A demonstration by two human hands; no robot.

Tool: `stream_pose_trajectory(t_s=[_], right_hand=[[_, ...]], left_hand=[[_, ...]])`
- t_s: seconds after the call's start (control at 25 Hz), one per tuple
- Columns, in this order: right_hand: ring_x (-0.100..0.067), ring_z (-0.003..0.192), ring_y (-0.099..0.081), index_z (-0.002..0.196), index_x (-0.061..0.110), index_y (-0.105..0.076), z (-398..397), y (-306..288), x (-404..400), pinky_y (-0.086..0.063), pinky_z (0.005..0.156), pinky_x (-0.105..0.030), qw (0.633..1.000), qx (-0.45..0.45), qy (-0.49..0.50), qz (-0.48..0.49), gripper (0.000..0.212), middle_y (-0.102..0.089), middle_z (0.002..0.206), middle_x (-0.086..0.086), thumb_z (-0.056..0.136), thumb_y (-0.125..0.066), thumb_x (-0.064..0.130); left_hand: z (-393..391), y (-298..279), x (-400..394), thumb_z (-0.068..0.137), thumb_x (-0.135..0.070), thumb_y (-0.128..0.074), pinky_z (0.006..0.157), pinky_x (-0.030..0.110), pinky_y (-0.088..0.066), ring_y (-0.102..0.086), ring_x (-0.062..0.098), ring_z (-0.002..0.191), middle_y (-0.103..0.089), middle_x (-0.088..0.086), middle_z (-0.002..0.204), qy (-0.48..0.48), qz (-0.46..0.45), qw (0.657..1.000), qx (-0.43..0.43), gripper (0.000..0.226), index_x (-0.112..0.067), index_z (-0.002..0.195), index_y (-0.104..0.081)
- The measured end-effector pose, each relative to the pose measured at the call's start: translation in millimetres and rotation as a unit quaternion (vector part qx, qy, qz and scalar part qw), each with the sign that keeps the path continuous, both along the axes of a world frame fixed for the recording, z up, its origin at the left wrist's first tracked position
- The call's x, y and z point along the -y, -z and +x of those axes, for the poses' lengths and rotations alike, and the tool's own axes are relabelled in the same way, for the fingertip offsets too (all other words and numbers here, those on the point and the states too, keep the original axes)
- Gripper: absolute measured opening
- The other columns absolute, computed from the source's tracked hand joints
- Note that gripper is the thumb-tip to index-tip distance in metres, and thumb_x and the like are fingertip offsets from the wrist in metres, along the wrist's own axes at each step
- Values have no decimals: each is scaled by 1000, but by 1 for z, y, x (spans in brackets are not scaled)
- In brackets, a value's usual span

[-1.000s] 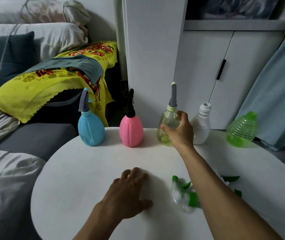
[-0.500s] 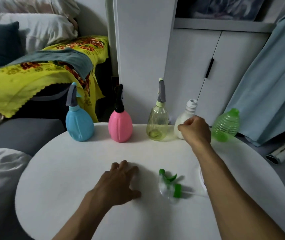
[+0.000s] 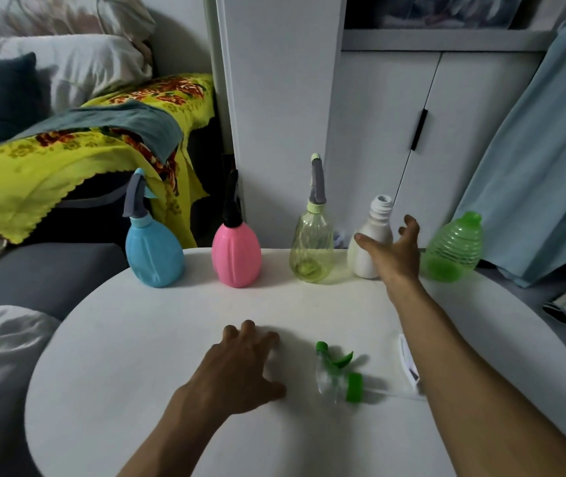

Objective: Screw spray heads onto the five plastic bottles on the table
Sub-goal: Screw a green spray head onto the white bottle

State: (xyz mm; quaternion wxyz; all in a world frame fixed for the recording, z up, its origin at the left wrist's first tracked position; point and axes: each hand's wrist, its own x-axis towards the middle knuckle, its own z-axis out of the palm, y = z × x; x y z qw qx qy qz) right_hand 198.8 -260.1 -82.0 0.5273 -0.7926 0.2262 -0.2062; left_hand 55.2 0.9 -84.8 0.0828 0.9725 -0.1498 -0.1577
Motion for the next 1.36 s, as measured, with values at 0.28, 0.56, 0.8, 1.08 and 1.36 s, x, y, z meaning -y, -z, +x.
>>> stream_pose_trajectory(t_s=[0.28,0.56,0.8,1.08,1.36], right_hand=[[-24,90,-63,116,17,-61,-10,-7,3,-47,76,-32,999,29,26,-17,55,-71,115,-7,68,-83,33],[-16,95,-68,120,22,-62,-103,-73,-4,-53,76,-29,991,119,-25,49,55,-70,112,3,71,-83,33],[0,94,-69,112,34,-65,-223,-87,-42,-54,67,-15,960,135,-229,91,47,-74,106,15,69,-82,39],[-23,105,-70,115,31,-58,-249,-75,-70,-59,80,-41,904,21,-396,157,60,-72,117,-3,63,-86,37],[-13,117,-58,127,33,-56,-220,-61,-28,-49,86,-30,915,-80,-319,-234,45,-64,127,12,83,-69,36]], left_hand=[[3,3,0,78,-61,-64,97,37,-44,-37,23,123,-36,0,140,4,12,1000,-3,76,-34,143,-34],[-4,-37,-16,84,-46,-70,96,36,-49,-55,20,120,-57,-1,137,-91,-152,976,127,61,-29,137,-46],[-48,-46,-8,68,-54,-80,93,26,-43,-53,12,121,-53,-6,138,-34,-322,924,202,91,-37,144,-32],[-86,-54,23,56,-44,-89,68,23,-59,-68,13,97,-68,-15,110,-20,-524,841,134,81,-42,126,-51],[-76,-49,-2,55,-45,-86,71,35,-55,-63,18,86,-66,-5,105,-105,-274,903,314,77,-29,123,-53]])
